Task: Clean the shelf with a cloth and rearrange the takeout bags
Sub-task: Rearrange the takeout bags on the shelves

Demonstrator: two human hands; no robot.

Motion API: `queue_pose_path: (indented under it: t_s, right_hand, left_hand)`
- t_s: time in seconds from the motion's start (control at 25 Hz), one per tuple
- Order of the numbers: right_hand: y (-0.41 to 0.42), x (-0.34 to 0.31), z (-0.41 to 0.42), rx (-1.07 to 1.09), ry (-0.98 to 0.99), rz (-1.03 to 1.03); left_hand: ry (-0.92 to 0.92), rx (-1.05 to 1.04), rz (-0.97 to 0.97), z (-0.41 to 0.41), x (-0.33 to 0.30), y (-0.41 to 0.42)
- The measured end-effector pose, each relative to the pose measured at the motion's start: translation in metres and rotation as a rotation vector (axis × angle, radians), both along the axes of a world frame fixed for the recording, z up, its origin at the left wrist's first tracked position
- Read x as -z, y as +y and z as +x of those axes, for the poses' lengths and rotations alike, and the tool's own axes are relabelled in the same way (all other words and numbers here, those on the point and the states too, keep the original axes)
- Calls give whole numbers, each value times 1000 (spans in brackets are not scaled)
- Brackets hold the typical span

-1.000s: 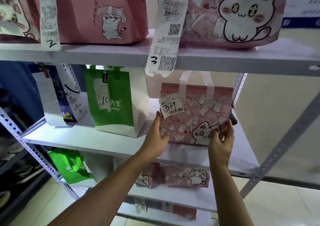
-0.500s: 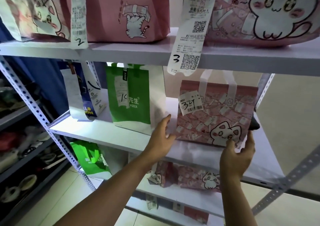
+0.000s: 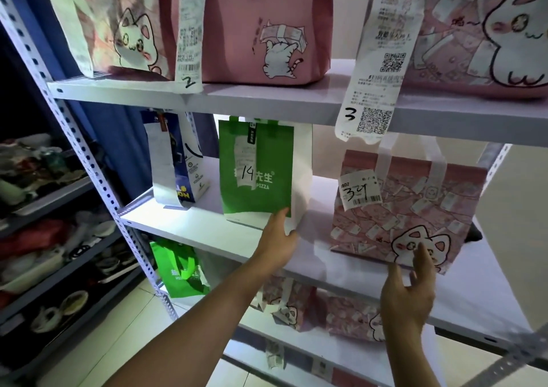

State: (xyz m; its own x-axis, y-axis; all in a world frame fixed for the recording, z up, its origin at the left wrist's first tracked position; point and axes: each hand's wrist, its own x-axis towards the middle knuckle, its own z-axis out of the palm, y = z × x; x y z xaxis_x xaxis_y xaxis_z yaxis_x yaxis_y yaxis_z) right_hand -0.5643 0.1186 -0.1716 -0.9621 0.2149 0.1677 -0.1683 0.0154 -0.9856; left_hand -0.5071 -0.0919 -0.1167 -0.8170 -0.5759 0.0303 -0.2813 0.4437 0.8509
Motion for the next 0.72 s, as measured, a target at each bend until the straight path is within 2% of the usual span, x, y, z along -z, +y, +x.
queue_pose_path:
  t_s: [0.2, 0.4, 0.72]
  right_hand:
    - [-3, 7, 11, -14, -49, 7]
    - [-23, 13, 39, -54, -122, 34]
    - [-69, 37, 129, 85, -166, 42]
  left_hand:
    - [-27, 57, 20, 19, 13, -2]
    - [44, 122, 55, 63, 33, -17]
    - [86, 297, 119, 136, 66, -62]
